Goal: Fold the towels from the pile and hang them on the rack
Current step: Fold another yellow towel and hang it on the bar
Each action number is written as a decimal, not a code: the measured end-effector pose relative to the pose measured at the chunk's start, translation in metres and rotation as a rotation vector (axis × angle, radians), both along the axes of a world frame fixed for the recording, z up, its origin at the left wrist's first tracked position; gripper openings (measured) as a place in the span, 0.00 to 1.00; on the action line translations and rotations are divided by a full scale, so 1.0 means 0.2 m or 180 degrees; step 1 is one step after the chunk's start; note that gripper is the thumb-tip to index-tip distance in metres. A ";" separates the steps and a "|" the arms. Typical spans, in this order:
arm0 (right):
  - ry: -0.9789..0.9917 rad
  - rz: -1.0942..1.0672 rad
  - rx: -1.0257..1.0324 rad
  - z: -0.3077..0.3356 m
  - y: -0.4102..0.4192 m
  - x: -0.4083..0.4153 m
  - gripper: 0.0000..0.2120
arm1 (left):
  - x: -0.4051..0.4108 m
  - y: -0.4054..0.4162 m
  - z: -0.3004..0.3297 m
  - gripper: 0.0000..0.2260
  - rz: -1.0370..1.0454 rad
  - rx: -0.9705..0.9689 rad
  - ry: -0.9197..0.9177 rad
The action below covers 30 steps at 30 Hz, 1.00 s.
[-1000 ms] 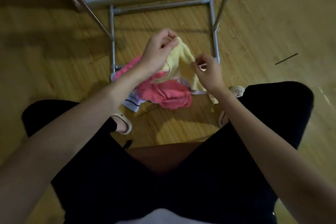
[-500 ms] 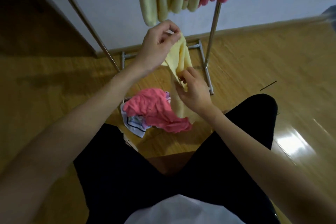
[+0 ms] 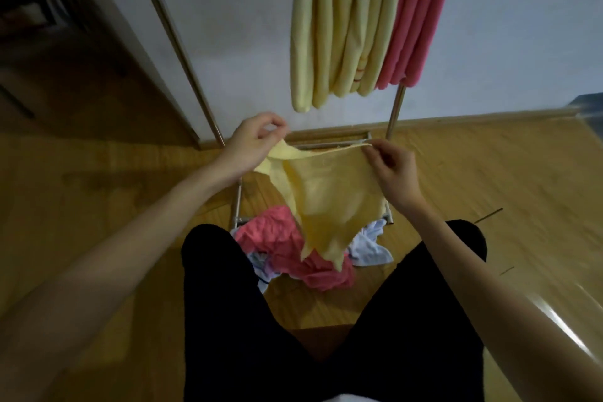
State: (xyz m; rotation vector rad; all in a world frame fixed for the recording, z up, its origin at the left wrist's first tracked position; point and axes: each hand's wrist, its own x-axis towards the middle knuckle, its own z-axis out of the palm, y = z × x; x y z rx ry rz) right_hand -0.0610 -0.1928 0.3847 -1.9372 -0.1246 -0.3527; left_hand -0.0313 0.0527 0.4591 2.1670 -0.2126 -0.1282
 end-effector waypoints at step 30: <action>-0.0597 0.0715 -0.0442 0.43 0.30 0.17 0.07 | -0.18 0.06 0.01 0.27 -0.0455 -0.0782 0.0220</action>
